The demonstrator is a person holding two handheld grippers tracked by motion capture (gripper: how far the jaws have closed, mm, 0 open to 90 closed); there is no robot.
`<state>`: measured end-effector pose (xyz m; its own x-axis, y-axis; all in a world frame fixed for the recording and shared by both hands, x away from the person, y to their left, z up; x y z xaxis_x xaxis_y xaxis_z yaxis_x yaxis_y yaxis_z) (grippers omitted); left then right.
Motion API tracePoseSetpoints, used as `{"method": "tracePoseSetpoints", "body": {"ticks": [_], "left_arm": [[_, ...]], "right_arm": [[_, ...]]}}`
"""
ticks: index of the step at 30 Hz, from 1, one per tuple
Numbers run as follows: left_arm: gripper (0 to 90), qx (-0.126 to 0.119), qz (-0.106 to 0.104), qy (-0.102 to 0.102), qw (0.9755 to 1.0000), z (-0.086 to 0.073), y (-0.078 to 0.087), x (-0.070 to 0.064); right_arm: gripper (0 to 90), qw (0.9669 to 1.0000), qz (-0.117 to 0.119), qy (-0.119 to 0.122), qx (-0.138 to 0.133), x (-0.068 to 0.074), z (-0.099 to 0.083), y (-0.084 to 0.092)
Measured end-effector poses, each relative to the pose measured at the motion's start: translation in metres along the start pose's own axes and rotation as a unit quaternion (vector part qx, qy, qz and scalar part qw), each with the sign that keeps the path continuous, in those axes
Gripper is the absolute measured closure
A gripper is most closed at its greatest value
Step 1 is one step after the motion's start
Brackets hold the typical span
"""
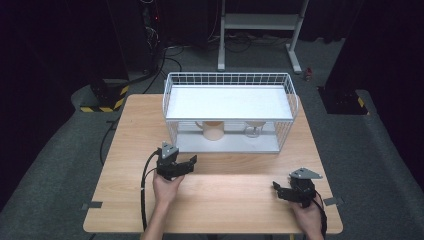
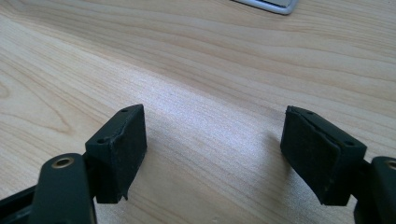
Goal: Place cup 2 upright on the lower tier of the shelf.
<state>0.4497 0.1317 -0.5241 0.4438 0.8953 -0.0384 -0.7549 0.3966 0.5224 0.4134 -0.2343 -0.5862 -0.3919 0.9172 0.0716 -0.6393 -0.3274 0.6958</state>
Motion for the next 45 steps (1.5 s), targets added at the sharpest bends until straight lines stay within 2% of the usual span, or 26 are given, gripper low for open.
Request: {"method": "tracePoseSetpoints", "body": {"ticks": [8, 20, 28, 31, 45], "left_arm": [[22.4, 0.000, 0.003, 0.008, 1.0000, -0.008, 0.008, 0.006], [22.3, 0.012, 0.012, 0.001, 0.9999, -0.020, 0.020, 0.010], [22.6, -0.003, 0.025, 0.009, 0.9996, -0.024, 0.031, 0.016], [22.7, -0.007, 0.026, 0.017, 0.9995, -0.026, 0.035, 0.017], [22.8, -0.004, 0.042, 0.030, 0.9987, -0.041, 0.045, 0.028]], "right_arm": [[22.6, 1.0000, 0.000, 0.000, 0.000, 0.000, 0.000, 0.000], [22.6, 1.0000, 0.000, 0.000, 0.000, 0.000, 0.000, 0.000], [22.6, 1.0000, 0.000, 0.000, 0.000, 0.000, 0.000, 0.000], [22.6, 1.0000, 0.000, 0.000, 0.000, 0.000, 0.000, 0.000], [22.6, 1.0000, 0.000, 0.000, 0.000, 0.000, 0.000, 0.000]]}}
Point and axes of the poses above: each handheld gripper's, and its own axes: y roughly backward along the jaws, z roughly out of its top, x roughly to its left, the point moved 9 cm from there along -y, roughly forward along the jaws, and after that the axes turned 7 degrees about -y, right-handed, at the moved point
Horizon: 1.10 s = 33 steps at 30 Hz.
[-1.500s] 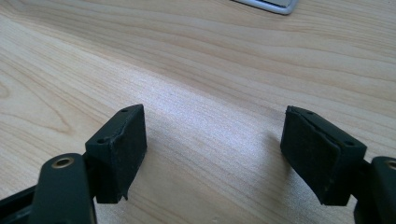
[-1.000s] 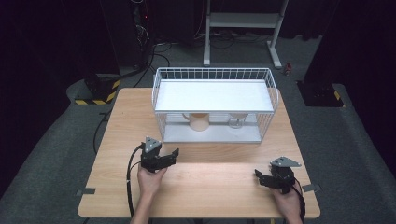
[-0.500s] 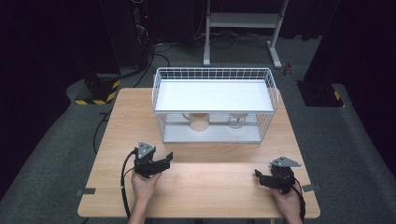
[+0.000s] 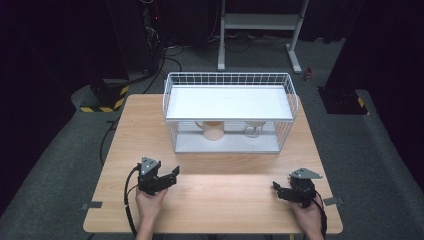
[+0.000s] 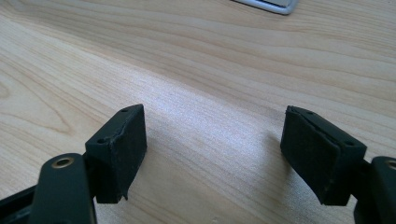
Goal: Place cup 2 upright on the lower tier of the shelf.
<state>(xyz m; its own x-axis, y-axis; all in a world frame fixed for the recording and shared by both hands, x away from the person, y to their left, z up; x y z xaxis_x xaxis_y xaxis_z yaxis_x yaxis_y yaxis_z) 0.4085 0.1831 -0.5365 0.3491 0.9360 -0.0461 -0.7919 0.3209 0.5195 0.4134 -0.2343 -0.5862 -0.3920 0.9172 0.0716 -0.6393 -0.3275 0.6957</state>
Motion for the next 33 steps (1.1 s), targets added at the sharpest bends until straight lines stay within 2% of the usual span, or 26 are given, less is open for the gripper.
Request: {"method": "tracePoseSetpoints", "body": {"ticks": [12, 17, 18, 22, 26, 28, 33], "left_arm": [[22.6, 0.022, 0.019, -0.008, 0.9996, -0.016, 0.001, 0.010], [22.6, 0.028, 0.025, -0.005, 0.9993, -0.023, 0.001, 0.013], [22.6, 0.032, 0.027, -0.009, 0.9991, -0.024, 0.000, 0.014], [22.4, 0.036, 0.020, 0.002, 0.9991, -0.028, -0.001, 0.015], [22.3, 0.044, 0.024, -0.004, 0.9988, -0.032, -0.002, 0.017], [22.3, 0.042, 0.026, 0.002, 0.9988, -0.033, -0.002, 0.017], [22.3, 0.051, 0.033, -0.006, 0.9981, -0.036, -0.004, 0.019]], "right_arm": [[22.6, 1.0000, 0.000, 0.000, 0.000, 0.000, 0.000, 0.000], [22.6, 1.0000, 0.000, 0.000, 0.000, 0.000, 0.000, 0.000], [22.6, 1.0000, 0.000, 0.000, 0.000, 0.000, 0.000, 0.000], [22.6, 1.0000, 0.000, 0.000, 0.000, 0.000, 0.000, 0.000], [22.6, 1.0000, 0.000, 0.000, 0.000, 0.000, 0.000, 0.000], [22.6, 1.0000, 0.000, 0.000, 0.000, 0.000, 0.000, 0.000], [22.6, 1.0000, 0.000, 0.000, 0.000, 0.000, 0.000, 0.000]]}}
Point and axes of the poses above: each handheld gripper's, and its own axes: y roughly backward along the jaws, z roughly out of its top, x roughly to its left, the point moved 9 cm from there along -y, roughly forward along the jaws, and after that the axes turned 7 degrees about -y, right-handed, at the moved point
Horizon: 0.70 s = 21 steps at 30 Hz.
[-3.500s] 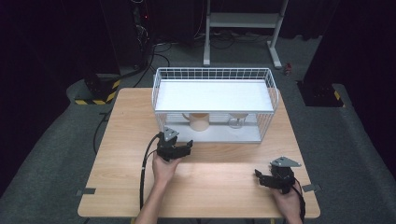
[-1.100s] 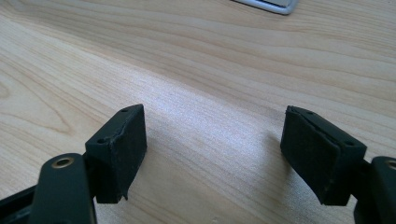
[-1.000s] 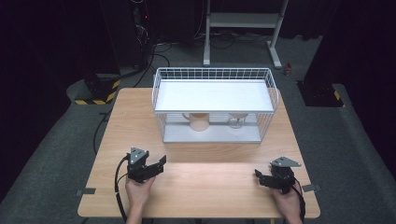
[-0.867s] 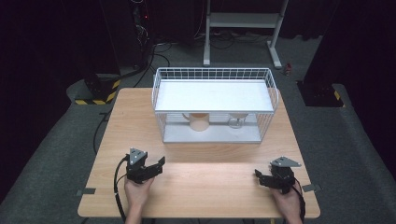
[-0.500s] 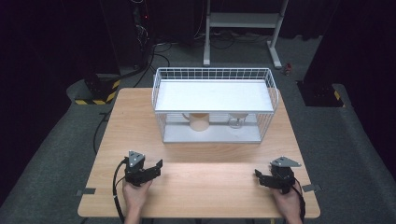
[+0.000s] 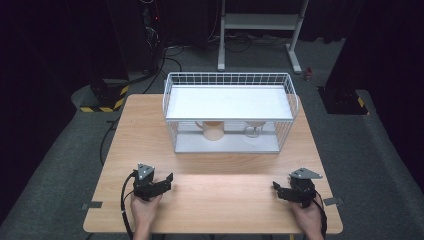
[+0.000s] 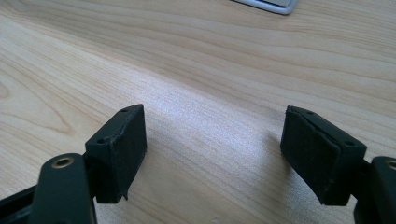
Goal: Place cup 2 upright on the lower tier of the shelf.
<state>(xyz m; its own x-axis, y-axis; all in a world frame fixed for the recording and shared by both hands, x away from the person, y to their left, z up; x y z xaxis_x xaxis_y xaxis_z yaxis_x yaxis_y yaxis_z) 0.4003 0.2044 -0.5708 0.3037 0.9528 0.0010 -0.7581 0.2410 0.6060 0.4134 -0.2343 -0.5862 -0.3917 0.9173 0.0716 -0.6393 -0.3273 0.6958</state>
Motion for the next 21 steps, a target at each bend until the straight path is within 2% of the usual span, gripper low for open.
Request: {"method": "tracePoseSetpoints", "body": {"ticks": [18, 21], "left_arm": [[21.9, 0.026, 0.020, -0.016, 0.9993, -0.010, -0.011, -0.001], [21.9, 0.026, 0.021, -0.013, 0.9994, -0.010, -0.011, 0.000]], "right_arm": [[22.6, 1.0000, 0.000, 0.000, 0.000, 0.000, 0.000, 0.000], [22.6, 1.0000, 0.000, 0.000, 0.000, 0.000, 0.000, 0.000]]}}
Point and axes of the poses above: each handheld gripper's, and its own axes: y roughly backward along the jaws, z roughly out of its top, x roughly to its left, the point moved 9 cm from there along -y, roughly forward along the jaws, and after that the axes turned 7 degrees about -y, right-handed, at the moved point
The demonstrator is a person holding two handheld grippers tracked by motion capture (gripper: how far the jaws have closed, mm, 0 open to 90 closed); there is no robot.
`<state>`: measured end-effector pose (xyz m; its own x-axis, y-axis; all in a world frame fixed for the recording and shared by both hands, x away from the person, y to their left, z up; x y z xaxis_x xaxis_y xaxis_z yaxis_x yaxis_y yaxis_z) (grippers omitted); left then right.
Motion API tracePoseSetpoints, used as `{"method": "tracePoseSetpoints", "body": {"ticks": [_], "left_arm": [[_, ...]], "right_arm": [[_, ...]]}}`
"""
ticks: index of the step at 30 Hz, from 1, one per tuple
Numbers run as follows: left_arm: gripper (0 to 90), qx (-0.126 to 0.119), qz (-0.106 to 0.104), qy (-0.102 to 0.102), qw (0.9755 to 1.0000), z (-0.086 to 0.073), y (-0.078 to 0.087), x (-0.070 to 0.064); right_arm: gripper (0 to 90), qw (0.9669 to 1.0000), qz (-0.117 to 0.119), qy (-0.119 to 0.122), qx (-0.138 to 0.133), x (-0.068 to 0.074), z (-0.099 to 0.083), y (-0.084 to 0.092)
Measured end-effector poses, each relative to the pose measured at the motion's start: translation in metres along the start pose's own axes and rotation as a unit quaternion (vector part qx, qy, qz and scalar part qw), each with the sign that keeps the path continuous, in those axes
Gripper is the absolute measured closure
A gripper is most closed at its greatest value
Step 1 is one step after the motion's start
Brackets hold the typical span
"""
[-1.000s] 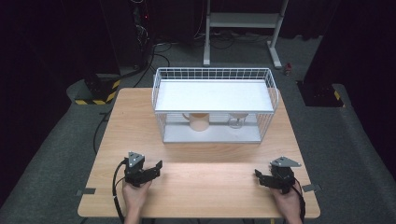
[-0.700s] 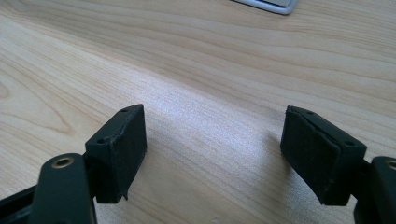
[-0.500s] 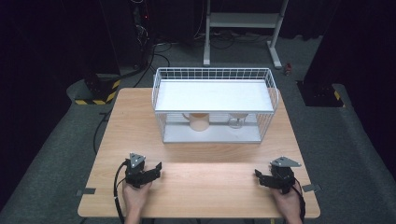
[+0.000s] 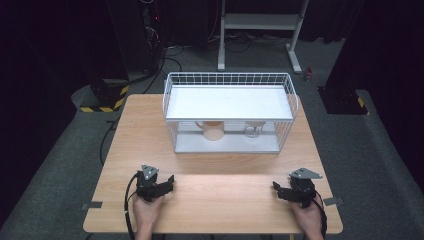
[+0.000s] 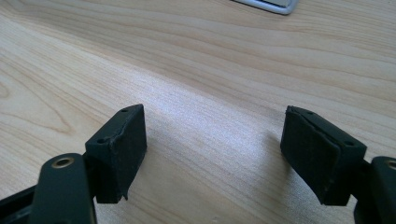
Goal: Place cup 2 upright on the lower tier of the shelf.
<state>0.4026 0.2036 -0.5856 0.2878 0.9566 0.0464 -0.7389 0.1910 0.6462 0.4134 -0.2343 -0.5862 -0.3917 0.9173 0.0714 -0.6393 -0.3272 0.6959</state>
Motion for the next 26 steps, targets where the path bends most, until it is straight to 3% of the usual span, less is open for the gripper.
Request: {"method": "tracePoseSetpoints", "body": {"ticks": [2, 6, 26], "left_arm": [[22.0, 0.009, 0.004, 0.004, 0.9999, -0.0015, -0.0011, 0.0006], [22.4, 0.019, 0.022, -0.016, 0.9995, -0.0020, -0.0026, -0.0011], [22.0, 0.018, 0.024, -0.013, 0.9995, -0.0020, -0.0025, -0.0011]], "right_arm": [[22.6, 1.0000, 0.000, 0.000, 0.000, 0.0000, 0.0000, 0.0000], [22.6, 1.0000, 0.000, -0.001, 0.000, 0.0002, -0.0001, 0.0000], [22.6, 1.0000, 0.000, -0.001, 0.000, 0.0002, -0.0002, 0.0001]]}}
Point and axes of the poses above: each handheld gripper's, and its own axes: y roughly backward along the jaws, z roughly out of its top, x roughly to its left, the point moved 9 cm from there along -y, roughly forward along the jaws, and after that the axes turned 7 degrees about -y, right-handed, at the moved point
